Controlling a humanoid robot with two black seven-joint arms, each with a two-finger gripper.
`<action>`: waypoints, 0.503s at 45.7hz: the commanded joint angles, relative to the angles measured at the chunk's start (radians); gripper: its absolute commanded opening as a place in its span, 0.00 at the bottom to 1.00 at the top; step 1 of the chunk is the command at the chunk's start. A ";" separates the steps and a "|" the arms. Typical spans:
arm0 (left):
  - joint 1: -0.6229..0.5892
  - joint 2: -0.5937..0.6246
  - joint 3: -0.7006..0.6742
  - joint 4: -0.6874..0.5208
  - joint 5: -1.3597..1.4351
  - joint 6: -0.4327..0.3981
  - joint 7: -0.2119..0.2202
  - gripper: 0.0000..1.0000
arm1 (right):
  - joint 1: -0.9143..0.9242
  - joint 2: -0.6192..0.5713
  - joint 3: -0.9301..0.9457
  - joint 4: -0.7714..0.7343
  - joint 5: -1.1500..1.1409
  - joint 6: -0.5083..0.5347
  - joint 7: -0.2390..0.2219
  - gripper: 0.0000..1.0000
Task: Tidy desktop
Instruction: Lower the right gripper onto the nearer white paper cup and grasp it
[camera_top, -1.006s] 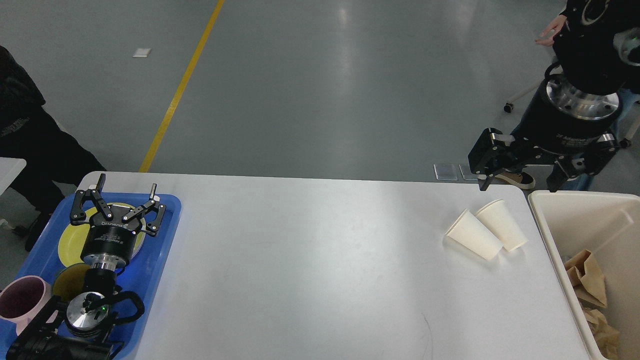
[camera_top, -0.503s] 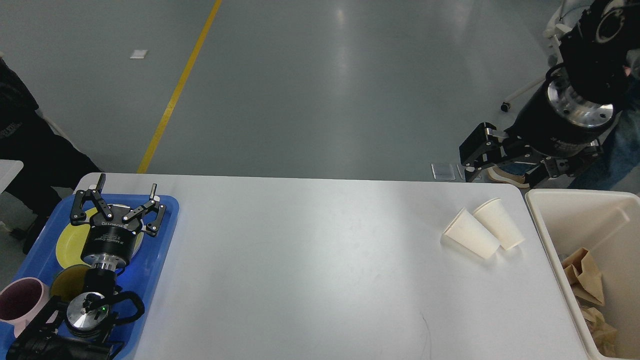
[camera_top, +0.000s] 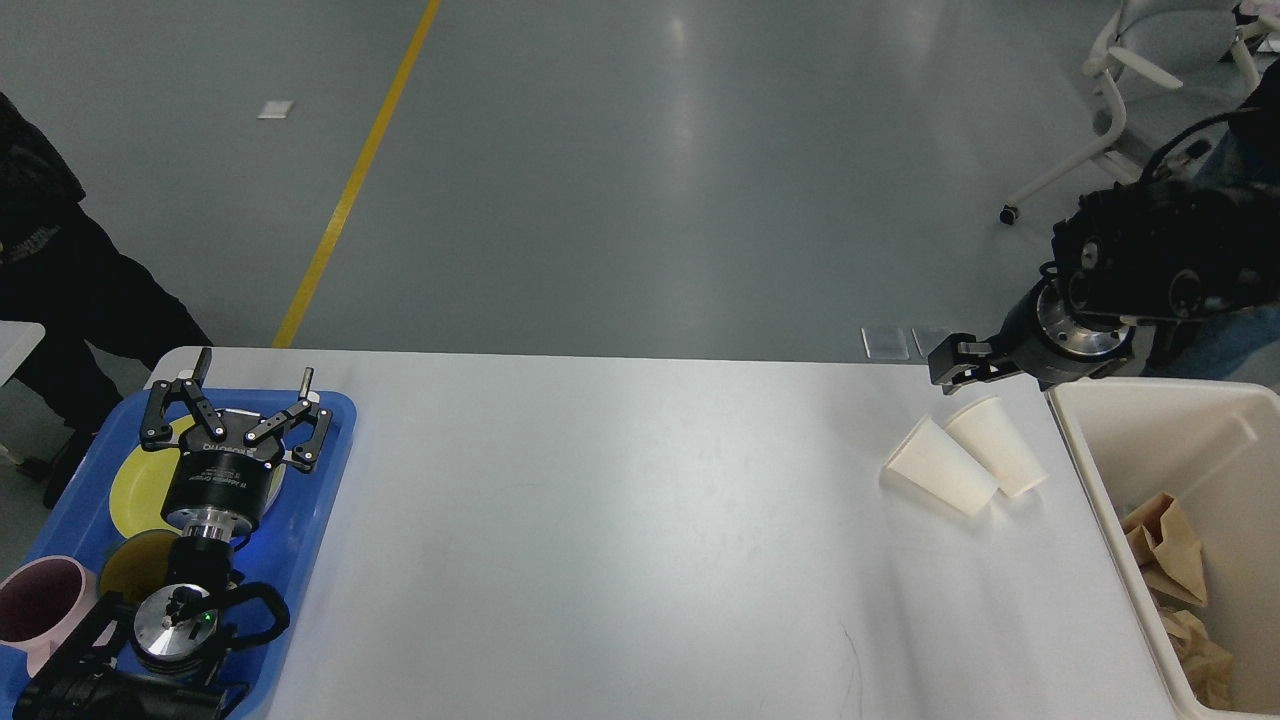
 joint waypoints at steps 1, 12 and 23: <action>0.000 -0.001 0.000 0.000 0.000 0.001 0.001 0.96 | -0.175 0.095 -0.004 -0.113 -0.186 -0.068 0.090 0.86; -0.001 -0.001 0.000 0.000 0.000 -0.001 0.001 0.96 | -0.468 0.120 -0.017 -0.396 -0.289 -0.218 0.111 0.86; 0.000 -0.001 0.000 0.000 0.000 -0.001 0.000 0.96 | -0.539 0.134 -0.016 -0.445 -0.342 -0.286 0.145 0.86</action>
